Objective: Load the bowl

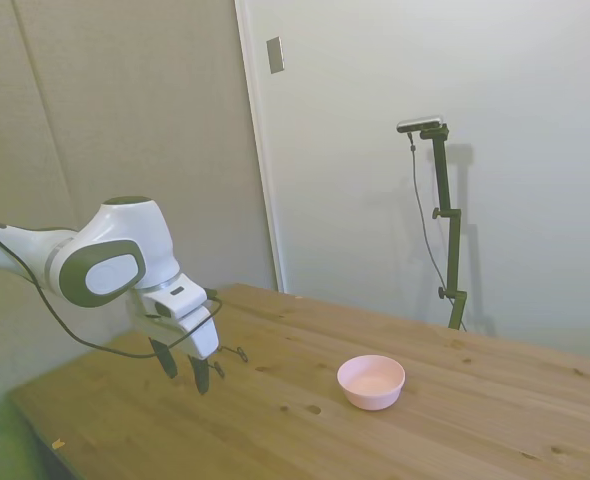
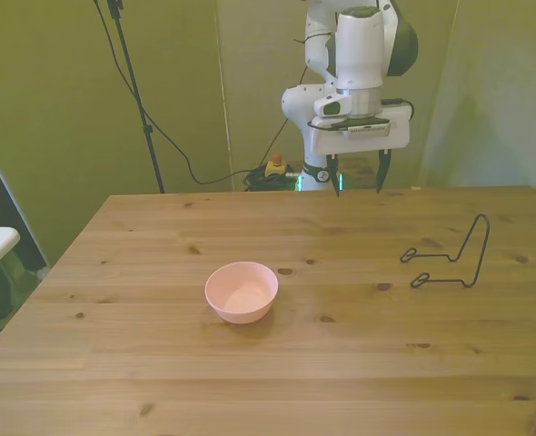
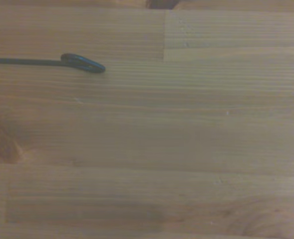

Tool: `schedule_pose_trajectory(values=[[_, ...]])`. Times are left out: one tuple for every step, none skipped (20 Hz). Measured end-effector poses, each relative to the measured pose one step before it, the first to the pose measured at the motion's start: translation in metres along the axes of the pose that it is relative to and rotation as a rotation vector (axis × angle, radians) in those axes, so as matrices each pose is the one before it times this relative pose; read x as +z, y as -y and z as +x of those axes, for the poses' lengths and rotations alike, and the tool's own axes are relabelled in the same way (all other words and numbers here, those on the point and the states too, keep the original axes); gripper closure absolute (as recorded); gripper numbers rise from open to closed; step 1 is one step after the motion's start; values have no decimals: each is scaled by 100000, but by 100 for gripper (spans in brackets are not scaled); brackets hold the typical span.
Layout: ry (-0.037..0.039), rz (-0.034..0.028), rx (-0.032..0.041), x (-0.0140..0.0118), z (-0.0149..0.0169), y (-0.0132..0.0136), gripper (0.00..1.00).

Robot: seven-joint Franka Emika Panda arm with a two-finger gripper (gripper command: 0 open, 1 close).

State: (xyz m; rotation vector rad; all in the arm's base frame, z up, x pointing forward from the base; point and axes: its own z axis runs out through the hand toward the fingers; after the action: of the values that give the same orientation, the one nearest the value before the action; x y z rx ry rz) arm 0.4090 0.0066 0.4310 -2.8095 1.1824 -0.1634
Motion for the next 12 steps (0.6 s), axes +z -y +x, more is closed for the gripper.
schedule_pose_trajectory(values=[[36, -52, 154, 29, 13, 12, 0], [-377, -613, 649, 47, 52, -40, 0], [-1875, -1342, -280, -223, 455, -177, 0], [-3038, -1034, 338, -674, 1133, -351, 0], [-2518, -439, 1298, -816, 1589, -435, 0], [-2048, -246, 1801, -725, 1725, -526, 0], [-1438, -125, 1792, -556, 1712, -396, 0], [-938, 307, 1368, -450, 1614, -152, 0], [-1149, -87, 926, -292, 1580, 4, 0], [-1201, -164, 718, -205, 1445, 198, 0], [-704, -130, 715, 0, 1340, 310, 0], [-753, -302, 474, 101, 1292, 359, 0]])
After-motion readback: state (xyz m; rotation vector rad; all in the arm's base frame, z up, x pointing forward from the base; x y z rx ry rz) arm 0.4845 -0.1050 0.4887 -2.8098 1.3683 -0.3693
